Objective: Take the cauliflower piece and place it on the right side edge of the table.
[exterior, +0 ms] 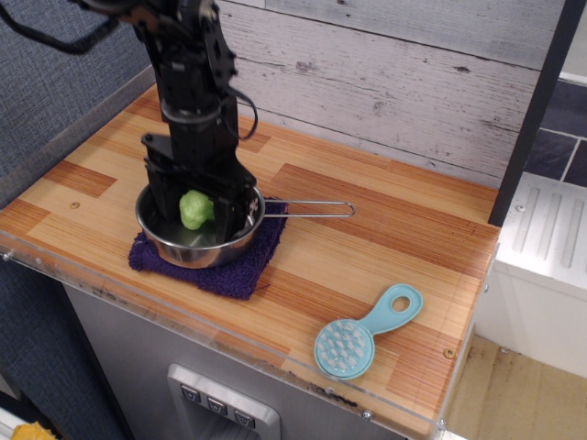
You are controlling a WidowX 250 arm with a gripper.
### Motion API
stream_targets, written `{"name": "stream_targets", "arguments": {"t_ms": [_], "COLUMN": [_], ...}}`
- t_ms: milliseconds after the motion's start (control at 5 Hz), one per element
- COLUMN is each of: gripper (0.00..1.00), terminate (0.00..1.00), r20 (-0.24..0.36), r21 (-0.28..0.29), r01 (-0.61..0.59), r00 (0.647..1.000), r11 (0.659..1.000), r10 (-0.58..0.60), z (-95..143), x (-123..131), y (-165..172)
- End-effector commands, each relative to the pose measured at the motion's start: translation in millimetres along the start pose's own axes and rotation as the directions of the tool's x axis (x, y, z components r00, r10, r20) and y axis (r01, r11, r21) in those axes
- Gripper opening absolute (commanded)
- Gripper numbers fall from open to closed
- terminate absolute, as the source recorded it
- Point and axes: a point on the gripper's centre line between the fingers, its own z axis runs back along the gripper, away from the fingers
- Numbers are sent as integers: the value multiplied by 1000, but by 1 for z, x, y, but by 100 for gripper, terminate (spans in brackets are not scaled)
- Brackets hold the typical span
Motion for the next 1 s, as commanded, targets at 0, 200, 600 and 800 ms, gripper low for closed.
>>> {"name": "stream_targets", "arguments": {"t_ms": [0,200,600,800], "gripper": [100,0,0,0], "terminate": [0,0,0,0], "r20": [26,37,123,165], "r21": [14,-1,-45,-50], "r01": [-6,-19,-17,-18], "r00": [1000,999,992,986], "r11": [1000,1000,999,999], "r10": [6,19,23,26], "z": [1,4,49,76], "x": [10,8,8,-3], "y": [4,5,5,21]}}
